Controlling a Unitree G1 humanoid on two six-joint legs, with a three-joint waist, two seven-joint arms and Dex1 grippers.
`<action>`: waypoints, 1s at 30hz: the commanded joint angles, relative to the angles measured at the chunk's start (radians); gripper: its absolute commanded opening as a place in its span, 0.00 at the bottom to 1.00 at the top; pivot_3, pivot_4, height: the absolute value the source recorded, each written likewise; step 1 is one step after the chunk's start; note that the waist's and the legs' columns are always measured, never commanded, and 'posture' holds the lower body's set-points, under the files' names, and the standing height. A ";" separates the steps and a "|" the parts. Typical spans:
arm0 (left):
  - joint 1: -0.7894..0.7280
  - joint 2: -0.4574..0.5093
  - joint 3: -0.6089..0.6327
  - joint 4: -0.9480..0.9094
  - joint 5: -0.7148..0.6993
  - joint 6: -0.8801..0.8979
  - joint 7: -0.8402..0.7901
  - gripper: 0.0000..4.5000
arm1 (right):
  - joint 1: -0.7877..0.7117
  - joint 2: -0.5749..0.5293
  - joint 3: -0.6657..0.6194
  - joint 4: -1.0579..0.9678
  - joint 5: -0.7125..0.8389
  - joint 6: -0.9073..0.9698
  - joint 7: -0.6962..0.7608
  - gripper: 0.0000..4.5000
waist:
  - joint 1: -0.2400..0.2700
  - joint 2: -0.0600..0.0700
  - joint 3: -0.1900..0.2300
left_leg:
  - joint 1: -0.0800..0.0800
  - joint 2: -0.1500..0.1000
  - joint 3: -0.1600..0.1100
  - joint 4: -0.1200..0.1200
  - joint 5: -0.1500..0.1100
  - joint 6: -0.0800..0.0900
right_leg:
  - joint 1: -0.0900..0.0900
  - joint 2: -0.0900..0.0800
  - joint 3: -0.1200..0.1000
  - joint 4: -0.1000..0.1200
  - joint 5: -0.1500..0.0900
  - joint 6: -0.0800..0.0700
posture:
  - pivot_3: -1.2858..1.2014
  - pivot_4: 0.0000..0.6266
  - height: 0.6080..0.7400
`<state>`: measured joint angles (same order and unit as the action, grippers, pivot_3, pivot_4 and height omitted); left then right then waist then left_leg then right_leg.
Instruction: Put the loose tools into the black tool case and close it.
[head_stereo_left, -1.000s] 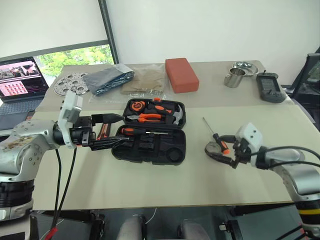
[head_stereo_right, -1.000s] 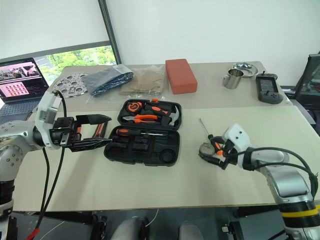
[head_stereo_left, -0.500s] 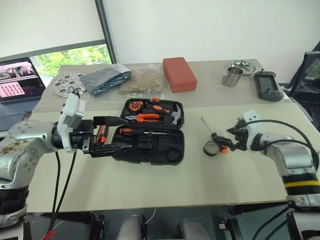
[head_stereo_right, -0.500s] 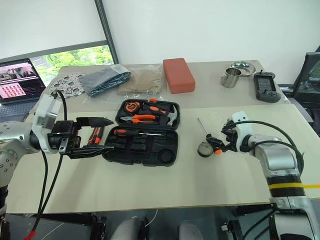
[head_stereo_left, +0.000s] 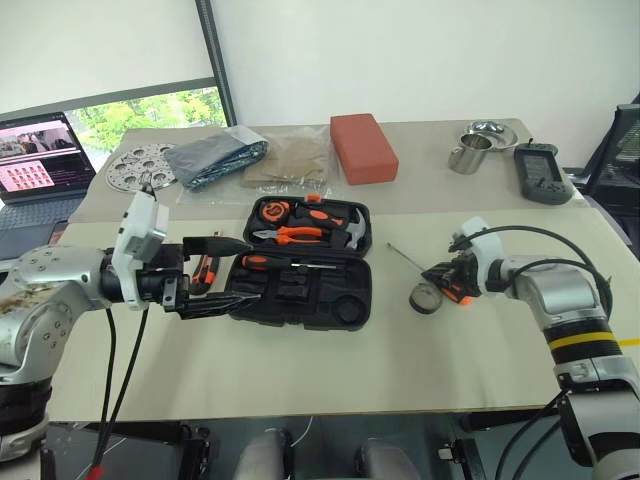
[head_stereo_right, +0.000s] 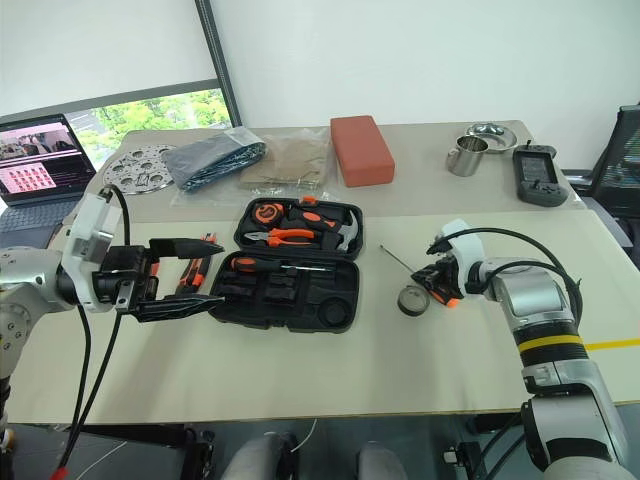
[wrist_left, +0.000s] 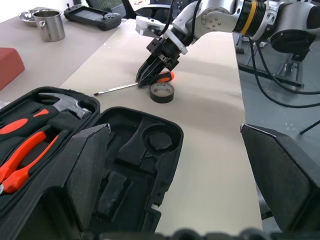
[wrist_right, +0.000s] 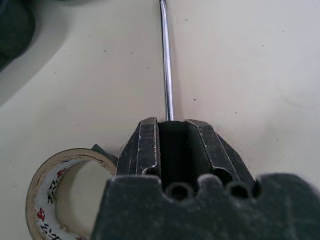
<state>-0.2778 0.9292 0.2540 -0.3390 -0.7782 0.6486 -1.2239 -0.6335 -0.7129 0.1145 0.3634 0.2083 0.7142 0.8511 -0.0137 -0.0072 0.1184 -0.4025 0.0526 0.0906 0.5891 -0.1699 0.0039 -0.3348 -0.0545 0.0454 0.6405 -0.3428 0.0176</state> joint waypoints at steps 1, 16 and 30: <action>0.008 0.020 0.042 -0.015 0.005 -0.031 0.002 1.00 | -0.031 -0.029 -0.015 0.019 -0.032 -0.034 0.005 0.10 | 0.001 0.000 0.000 | 0.000 0.000 0.000 0.000 0.000 0.000 | 0.000 0.000 0.000 0.000 0.000 0.000 | 0.52 0.24 1.00; 0.241 0.013 0.282 0.042 0.024 -0.055 0.051 1.00 | -0.290 0.140 0.180 -0.103 -0.075 -0.257 0.236 0.10 | -0.029 0.003 0.004 | 0.000 0.015 0.001 0.000 -0.001 -0.002 | -0.002 0.011 0.000 0.001 0.000 0.000 | 0.52 0.24 1.00; 0.470 -0.005 0.460 -0.070 -0.028 -0.038 0.035 1.00 | -0.369 0.376 0.340 0.109 -0.232 -0.402 0.267 0.10 | -0.022 0.003 0.004 | -0.004 0.018 0.009 -0.001 -0.001 -0.004 | -0.015 0.009 0.000 0.007 0.005 -0.010 | 0.52 0.24 1.00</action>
<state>0.1814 0.9148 0.6704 -0.3818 -0.7844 0.6144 -1.1698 -0.9905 -0.3466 0.4613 0.4829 -0.0181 0.3319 1.1113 -0.0356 -0.0046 0.1223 -0.4061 0.0706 0.1006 0.5880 -0.1704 0.0000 -0.3502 -0.0451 0.0453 0.6473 -0.3374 0.0072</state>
